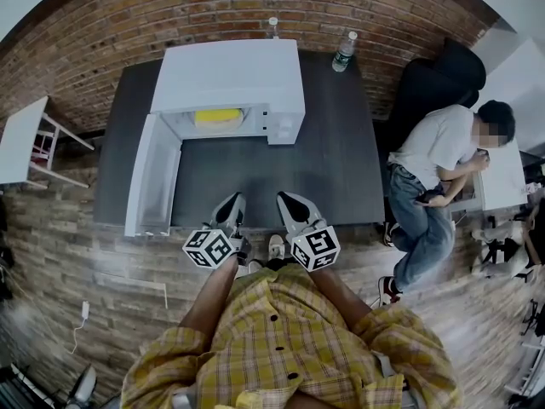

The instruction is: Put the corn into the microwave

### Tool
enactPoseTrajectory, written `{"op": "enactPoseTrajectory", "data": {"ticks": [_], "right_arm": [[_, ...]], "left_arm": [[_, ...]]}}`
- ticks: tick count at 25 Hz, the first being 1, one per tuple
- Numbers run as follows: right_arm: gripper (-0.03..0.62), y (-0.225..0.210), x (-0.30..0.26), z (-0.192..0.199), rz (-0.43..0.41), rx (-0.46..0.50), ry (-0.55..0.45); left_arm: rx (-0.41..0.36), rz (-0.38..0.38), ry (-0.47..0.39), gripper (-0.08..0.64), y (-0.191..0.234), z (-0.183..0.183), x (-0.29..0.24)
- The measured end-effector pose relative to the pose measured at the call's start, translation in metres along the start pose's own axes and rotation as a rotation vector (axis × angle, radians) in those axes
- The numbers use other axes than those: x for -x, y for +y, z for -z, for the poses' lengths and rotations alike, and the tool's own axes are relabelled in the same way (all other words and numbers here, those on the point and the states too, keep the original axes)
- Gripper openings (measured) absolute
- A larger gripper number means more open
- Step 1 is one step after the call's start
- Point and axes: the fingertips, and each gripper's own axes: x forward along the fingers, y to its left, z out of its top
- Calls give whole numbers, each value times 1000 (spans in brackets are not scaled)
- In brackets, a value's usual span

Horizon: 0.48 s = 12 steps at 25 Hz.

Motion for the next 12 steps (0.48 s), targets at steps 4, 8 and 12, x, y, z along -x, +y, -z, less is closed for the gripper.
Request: {"op": "enactPoseTrajectory", "data": {"ticks": [4,8,12], "right_arm": [[3,1,2,0,-2,-9,-6],[3,3,4,0,-4,-10,-9],[3,5,6,1,-11,-7,-9]], "left_arm": [[-173,-33,17,0,-11,0,6],[-251,-54,20,0,-16,-1,10],[-339,-68,40,0,-22,2,12]]}}
